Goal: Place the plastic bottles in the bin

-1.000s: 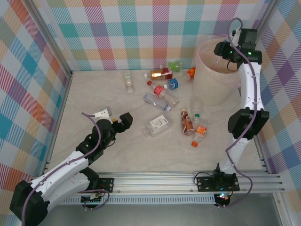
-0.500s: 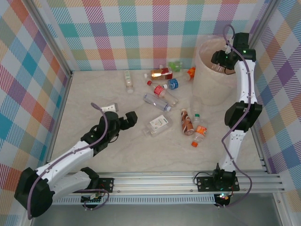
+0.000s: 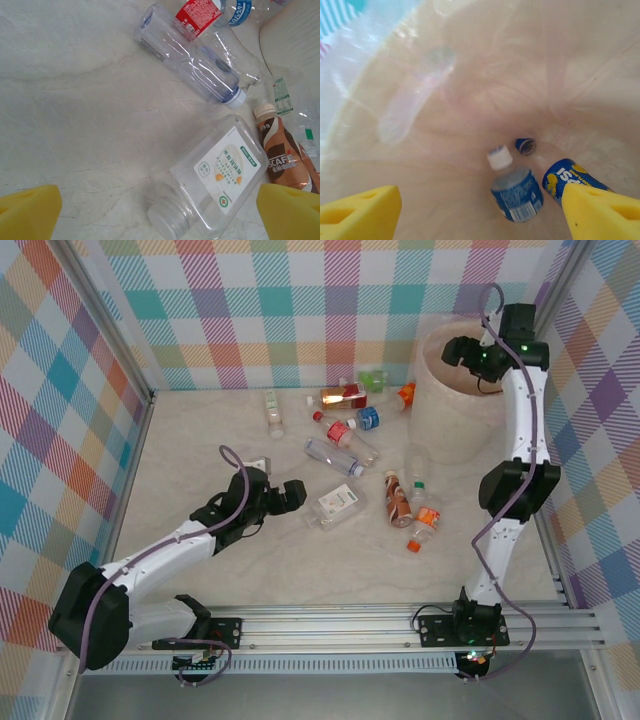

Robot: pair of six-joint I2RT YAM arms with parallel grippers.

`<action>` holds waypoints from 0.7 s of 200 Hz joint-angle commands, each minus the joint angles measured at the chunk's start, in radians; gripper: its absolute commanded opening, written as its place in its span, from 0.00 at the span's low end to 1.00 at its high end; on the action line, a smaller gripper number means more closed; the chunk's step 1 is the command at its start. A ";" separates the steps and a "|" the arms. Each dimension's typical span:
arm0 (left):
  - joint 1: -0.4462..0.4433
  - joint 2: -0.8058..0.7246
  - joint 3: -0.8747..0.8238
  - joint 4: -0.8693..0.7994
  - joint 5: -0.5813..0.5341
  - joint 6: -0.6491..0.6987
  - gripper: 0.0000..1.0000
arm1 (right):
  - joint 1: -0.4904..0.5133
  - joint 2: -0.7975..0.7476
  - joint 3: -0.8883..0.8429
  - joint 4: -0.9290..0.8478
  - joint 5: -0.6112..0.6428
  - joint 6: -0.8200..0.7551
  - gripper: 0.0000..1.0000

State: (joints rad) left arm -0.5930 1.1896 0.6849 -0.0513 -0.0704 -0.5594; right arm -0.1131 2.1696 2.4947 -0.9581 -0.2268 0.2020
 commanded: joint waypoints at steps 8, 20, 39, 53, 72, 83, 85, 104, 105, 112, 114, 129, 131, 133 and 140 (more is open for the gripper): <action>0.001 0.016 0.029 0.001 0.028 0.022 1.00 | 0.004 -0.135 -0.021 0.054 -0.074 0.029 0.86; -0.001 0.019 0.030 0.001 0.030 0.025 1.00 | 0.005 -0.169 -0.046 0.064 -0.094 0.039 0.87; -0.004 0.036 0.041 -0.013 0.060 0.058 1.00 | 0.004 -0.234 -0.114 0.099 -0.123 0.051 0.90; -0.011 0.058 0.064 -0.047 0.063 0.084 1.00 | 0.007 -0.296 -0.191 0.140 -0.134 0.059 0.92; -0.023 0.086 0.094 -0.078 0.048 0.119 1.00 | 0.006 -0.395 -0.330 0.225 -0.137 0.080 0.94; -0.032 0.101 0.113 -0.096 0.036 0.142 1.00 | 0.007 -0.455 -0.415 0.272 -0.144 0.092 0.98; -0.034 0.107 0.118 -0.098 0.033 0.146 1.00 | 0.007 -0.466 -0.430 0.282 -0.146 0.094 0.98; -0.052 0.149 0.160 -0.128 0.035 0.203 1.00 | 0.007 -0.572 -0.587 0.375 -0.160 0.123 1.00; -0.052 0.151 0.162 -0.130 0.035 0.203 1.00 | 0.006 -0.580 -0.596 0.381 -0.161 0.126 1.00; -0.061 0.169 0.180 -0.143 0.033 0.224 1.00 | 0.007 -0.618 -0.660 0.424 -0.166 0.139 1.00; -0.063 0.175 0.185 -0.147 0.031 0.229 1.00 | 0.006 -0.631 -0.675 0.435 -0.166 0.143 1.00; -0.074 0.212 0.217 -0.167 0.030 0.269 1.00 | 0.007 -0.703 -0.780 0.500 -0.171 0.166 1.00; -0.075 0.217 0.222 -0.170 0.030 0.275 1.00 | 0.006 -0.710 -0.792 0.506 -0.171 0.168 1.00; -0.077 0.223 0.227 -0.171 0.031 0.281 1.00 | 0.006 -0.719 -0.804 0.512 -0.172 0.172 1.00; -0.083 0.242 0.245 -0.183 0.032 0.303 1.00 | 0.006 -0.745 -0.841 0.528 -0.174 0.180 1.00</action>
State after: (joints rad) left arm -0.6514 1.3819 0.8688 -0.1669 -0.0376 -0.3637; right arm -0.1112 1.5192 1.7580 -0.5892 -0.3653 0.3294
